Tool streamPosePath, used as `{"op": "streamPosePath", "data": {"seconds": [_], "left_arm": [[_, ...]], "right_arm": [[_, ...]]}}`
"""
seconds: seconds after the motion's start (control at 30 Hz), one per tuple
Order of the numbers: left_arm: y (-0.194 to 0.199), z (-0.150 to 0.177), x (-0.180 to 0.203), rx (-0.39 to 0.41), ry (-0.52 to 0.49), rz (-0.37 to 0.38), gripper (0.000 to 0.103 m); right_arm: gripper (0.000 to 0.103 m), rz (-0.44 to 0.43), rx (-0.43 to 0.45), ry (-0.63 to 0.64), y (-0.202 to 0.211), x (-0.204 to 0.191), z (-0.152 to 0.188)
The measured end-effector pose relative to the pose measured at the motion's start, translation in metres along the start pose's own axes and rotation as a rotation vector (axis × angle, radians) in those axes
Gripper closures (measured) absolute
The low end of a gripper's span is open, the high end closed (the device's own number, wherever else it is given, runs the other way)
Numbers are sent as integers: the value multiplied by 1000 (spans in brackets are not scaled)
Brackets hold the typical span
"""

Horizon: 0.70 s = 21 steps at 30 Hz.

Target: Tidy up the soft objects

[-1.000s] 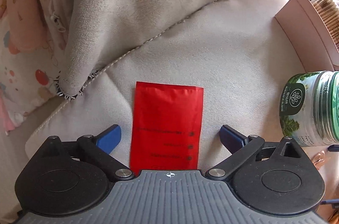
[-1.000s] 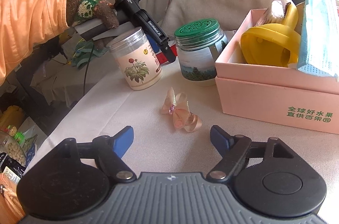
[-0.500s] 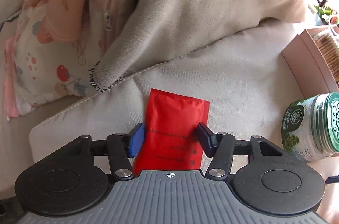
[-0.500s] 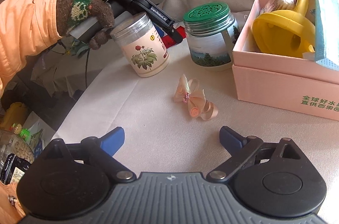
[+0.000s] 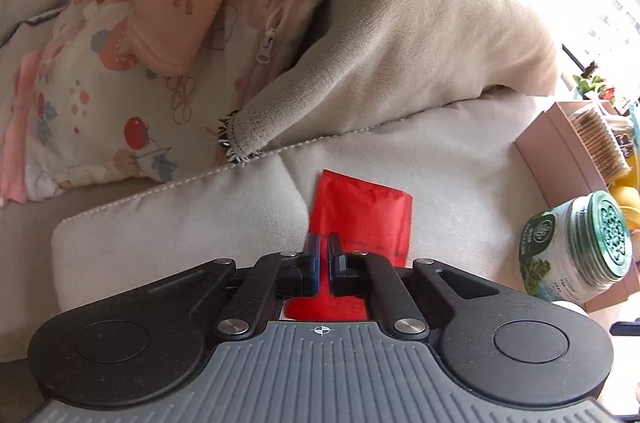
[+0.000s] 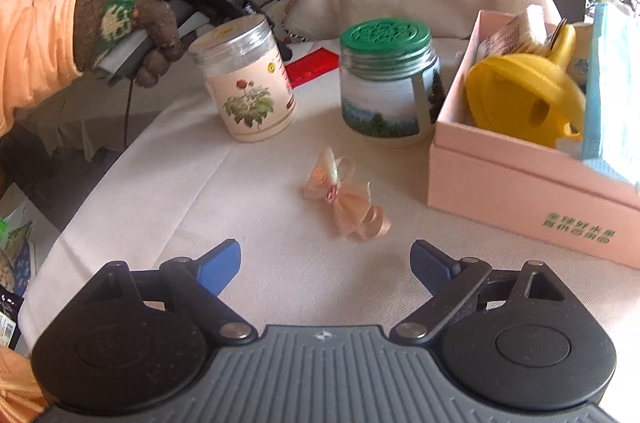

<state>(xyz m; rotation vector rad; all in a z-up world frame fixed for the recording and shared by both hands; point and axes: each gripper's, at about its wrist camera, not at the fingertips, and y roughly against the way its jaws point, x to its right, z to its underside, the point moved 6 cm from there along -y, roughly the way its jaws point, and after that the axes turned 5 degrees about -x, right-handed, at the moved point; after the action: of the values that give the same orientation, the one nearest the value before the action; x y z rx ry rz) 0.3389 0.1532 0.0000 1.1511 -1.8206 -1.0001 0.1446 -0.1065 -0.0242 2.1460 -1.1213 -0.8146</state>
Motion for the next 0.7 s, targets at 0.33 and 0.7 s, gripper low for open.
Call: {"op": "streamPosePath", "data": {"seconds": [0.33, 0.7], "left_arm": [[-8, -11, 1, -33, 22, 167, 92], [-11, 15, 9, -29, -12, 167, 90]], "right_arm": [[13, -25, 59, 116, 27, -14, -59], [15, 61, 12, 31, -21, 9, -200]]}}
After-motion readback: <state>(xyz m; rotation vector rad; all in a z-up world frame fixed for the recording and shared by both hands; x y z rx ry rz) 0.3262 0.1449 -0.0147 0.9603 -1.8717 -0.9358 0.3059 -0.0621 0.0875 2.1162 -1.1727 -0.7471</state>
